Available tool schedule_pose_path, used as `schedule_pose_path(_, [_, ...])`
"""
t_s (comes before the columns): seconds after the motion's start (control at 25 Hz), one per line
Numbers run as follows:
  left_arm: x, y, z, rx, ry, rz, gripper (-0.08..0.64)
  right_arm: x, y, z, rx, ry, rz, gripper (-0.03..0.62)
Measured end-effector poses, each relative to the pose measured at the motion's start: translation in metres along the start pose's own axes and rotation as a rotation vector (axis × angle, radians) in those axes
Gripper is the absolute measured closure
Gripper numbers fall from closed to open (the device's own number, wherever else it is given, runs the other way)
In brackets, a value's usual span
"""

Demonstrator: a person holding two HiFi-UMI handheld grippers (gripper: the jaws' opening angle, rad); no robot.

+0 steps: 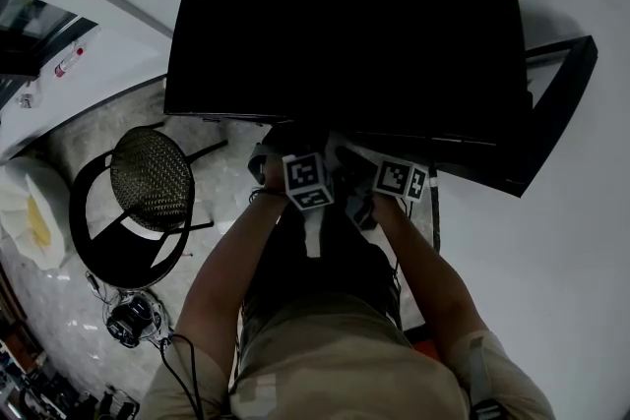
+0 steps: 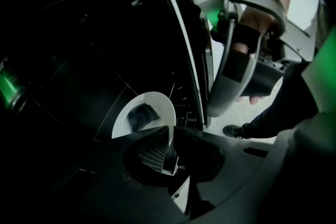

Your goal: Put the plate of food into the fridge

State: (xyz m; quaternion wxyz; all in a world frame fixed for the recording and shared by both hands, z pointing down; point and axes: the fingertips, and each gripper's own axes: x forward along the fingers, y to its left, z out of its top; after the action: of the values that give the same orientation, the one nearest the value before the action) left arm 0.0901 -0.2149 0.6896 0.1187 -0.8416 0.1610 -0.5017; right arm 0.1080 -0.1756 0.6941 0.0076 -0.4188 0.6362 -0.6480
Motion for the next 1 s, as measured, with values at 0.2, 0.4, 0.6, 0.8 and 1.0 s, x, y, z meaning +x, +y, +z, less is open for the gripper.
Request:
schedule_pose_path(0.2, [0.001, 0.005, -0.001, -0.004, 0.006, 0.001, 0.526, -0.002, 0.000, -0.003, -0.008, 0.013, -0.003, 0.557])
schedule_pose_path(0.4, [0.002, 0.011, -0.003, -0.005, 0.015, 0.009, 0.526, -0.005, 0.001, -0.005, -0.013, 0.017, -0.007, 0.557])
schedule_pose_path(0.6, [0.003, 0.013, -0.003, -0.004, 0.019, 0.013, 0.526, -0.007, 0.000, -0.003, -0.011, 0.012, -0.006, 0.557])
schedule_pose_path(0.8, [0.004, 0.018, -0.006, -0.019, 0.030, 0.024, 0.527, -0.009, -0.002, -0.003, -0.013, 0.013, -0.010, 0.557])
schedule_pose_path(1.0, [0.005, 0.019, -0.007, -0.025, 0.036, 0.029, 0.526, -0.011, -0.003, -0.004, -0.019, 0.018, -0.013, 0.557])
